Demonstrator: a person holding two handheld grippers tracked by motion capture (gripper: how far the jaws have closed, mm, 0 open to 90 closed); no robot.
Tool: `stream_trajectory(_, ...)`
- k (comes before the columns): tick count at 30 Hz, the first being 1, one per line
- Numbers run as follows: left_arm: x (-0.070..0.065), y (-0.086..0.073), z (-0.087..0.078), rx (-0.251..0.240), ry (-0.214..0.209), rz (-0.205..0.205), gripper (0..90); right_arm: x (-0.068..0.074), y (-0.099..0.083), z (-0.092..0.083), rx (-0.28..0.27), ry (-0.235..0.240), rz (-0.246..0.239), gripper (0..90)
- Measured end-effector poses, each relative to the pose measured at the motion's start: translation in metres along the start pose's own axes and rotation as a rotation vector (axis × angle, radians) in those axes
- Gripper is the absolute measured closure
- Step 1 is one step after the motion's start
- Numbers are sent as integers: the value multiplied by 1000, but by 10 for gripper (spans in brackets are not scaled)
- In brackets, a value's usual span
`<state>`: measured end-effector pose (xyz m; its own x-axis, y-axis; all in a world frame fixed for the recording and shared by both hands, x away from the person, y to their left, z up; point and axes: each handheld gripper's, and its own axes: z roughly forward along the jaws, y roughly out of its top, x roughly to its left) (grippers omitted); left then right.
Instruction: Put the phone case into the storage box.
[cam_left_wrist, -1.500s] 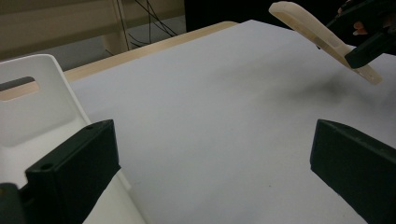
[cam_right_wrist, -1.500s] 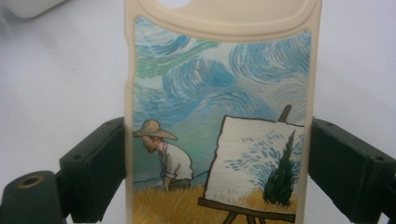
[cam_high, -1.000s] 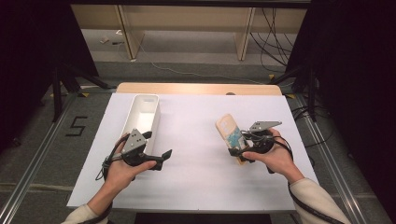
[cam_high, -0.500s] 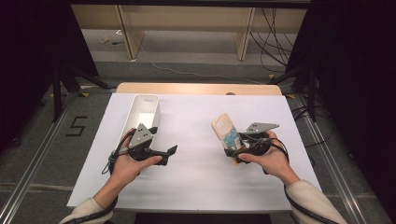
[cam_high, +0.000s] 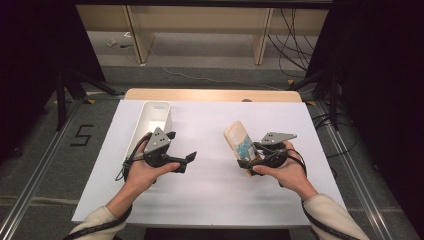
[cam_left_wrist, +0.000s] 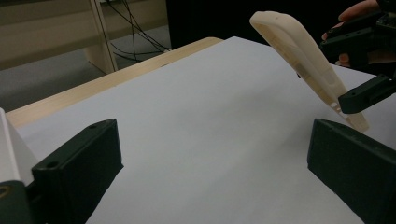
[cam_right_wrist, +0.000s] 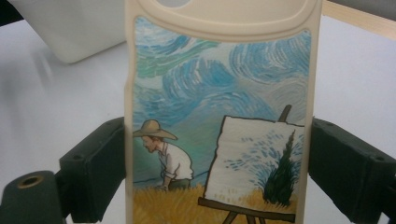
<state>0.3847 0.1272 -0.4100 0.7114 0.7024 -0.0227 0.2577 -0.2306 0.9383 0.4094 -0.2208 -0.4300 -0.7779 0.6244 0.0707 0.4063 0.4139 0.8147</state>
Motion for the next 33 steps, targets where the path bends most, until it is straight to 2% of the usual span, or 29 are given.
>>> stream_trajectory(11, -5, 6, 12, 0, -22, 15, 24, 2, 0, 3, 1, 2, -3, 118)
stream_trajectory(21, -6, 13, 18, -4, -32, 12, 25, 4, 0, 3, -7, 8, -8, 118)
stream_trajectory(33, -13, 23, 32, 0, -64, 21, 27, 7, 1, 5, -13, 21, -15, 118)
